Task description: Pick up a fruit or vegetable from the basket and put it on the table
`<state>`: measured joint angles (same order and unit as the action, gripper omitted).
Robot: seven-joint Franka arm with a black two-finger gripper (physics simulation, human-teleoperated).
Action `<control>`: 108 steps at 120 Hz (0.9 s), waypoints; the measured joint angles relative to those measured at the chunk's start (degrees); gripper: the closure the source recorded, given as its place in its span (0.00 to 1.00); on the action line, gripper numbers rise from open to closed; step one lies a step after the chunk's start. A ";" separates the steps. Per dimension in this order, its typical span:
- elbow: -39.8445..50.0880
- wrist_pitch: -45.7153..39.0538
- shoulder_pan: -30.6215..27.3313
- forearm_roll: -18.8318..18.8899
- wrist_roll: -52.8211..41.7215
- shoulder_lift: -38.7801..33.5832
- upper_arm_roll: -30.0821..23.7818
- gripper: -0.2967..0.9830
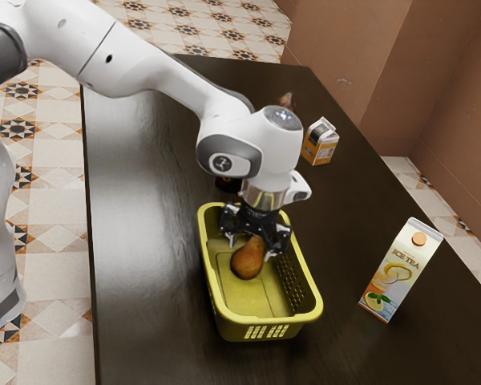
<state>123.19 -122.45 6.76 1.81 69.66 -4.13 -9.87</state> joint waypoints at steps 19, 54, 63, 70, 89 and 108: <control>-0.03 -0.70 -0.60 -0.21 -0.51 0.57 -0.01 0.34; -0.02 -1.46 -0.28 -0.28 -1.23 1.01 -0.01 0.42; -0.03 -1.62 -0.08 -0.26 -1.37 1.36 -0.02 0.44; -0.02 -1.83 0.01 -0.27 -1.49 1.59 -0.01 0.44; -0.03 -2.38 0.46 -0.33 -1.88 2.36 0.05 0.44; -0.03 -2.83 0.99 -0.36 -2.18 2.92 0.08 0.48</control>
<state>123.16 -125.28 7.75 1.45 67.48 -1.21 -9.80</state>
